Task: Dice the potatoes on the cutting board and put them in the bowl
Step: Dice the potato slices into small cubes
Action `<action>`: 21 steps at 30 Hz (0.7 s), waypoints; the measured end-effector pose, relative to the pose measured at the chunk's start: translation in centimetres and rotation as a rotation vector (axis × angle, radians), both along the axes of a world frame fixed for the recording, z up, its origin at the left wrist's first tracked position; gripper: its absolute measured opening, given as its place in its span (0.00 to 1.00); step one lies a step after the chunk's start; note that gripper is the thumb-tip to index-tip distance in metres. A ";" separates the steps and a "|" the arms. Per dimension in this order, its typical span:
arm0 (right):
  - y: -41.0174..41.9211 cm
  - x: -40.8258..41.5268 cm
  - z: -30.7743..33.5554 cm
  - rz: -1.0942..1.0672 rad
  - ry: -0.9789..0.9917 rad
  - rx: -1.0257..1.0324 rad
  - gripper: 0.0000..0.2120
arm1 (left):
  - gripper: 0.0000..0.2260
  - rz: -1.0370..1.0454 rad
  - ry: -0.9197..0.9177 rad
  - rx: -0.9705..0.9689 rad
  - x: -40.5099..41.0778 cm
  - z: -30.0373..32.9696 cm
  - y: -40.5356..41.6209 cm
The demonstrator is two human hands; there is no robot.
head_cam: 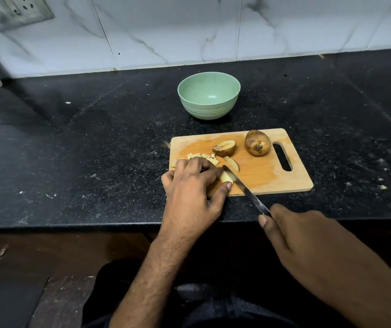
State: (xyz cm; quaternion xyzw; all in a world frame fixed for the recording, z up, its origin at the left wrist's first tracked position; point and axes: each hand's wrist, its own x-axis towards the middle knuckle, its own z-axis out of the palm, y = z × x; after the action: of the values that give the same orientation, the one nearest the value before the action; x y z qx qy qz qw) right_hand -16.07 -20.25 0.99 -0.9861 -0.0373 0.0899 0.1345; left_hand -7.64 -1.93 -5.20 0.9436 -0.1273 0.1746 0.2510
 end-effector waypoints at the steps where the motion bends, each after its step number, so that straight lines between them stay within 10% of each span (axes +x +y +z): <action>1: 0.1 0.0 0.0 0.004 -0.002 -0.005 0.17 | 0.16 0.001 -0.003 0.002 0.0 0.0 0.0; 21: 0.3 1.7 -0.9 0.015 -0.004 -0.013 0.13 | 0.16 0.016 -0.004 -0.039 0.1 -0.3 -0.1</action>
State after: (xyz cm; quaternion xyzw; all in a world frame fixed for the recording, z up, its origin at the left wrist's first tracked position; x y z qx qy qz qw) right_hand -14.37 -19.91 0.05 -0.9869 -0.0445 0.0890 0.1271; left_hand -7.51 -2.06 -5.47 0.9391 -0.1168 0.1812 0.2677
